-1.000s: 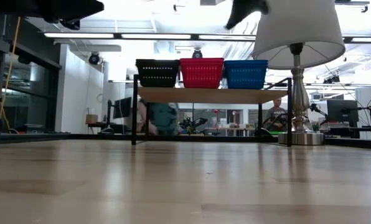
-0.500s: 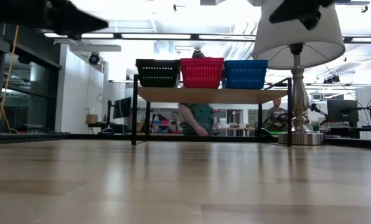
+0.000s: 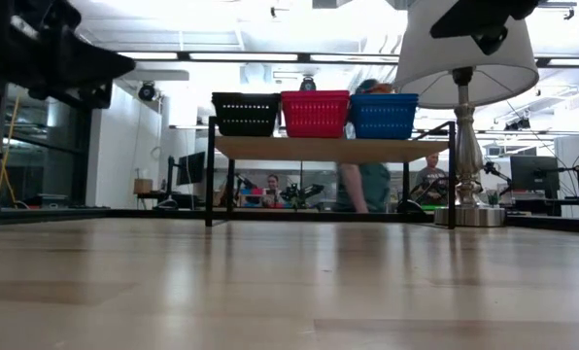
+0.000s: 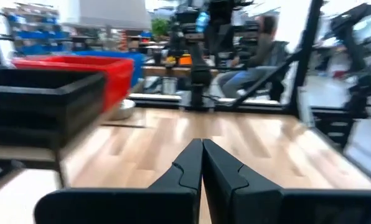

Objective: Stack baskets on shelf by color
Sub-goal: Return to Home Position

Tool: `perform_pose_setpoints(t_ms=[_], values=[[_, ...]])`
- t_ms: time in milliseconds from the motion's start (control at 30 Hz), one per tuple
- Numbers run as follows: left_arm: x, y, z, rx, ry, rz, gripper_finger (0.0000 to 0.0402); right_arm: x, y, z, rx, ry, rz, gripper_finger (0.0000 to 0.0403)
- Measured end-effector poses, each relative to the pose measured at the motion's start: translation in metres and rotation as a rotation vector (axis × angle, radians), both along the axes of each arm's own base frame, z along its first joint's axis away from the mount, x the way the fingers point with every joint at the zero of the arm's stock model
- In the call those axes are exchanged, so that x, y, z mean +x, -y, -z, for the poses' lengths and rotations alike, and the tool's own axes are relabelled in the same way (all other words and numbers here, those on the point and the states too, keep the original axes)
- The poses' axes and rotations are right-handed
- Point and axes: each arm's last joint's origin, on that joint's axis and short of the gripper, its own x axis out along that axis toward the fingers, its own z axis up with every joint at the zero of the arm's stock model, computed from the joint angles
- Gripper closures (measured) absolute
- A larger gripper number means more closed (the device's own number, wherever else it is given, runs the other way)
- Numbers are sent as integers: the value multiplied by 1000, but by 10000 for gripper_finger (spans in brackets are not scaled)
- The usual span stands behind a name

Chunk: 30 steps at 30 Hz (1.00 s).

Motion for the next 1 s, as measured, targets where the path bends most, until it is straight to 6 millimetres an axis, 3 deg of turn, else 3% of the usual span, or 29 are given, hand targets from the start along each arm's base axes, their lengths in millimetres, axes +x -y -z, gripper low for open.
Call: perform_pose_setpoints(t_ms=[133, 367, 600, 733, 1000], values=[[0, 4, 17, -45, 26, 61, 401, -2, 0, -1, 2, -6, -18, 403], [-1, 10, 18, -29, 18, 124, 401, -16, 6, -1, -1, 1, -4, 403], [-1, 12, 18, 12, 12, 136, 401, -42, 11, 35, 49, 137, -65, 403], [-1, 11, 17, 38, 14, 99, 401, -54, 22, 46, 71, 274, -81, 403], [-1, 11, 17, 38, 17, 88, 401, -66, 47, 64, 26, 346, -84, 403]])
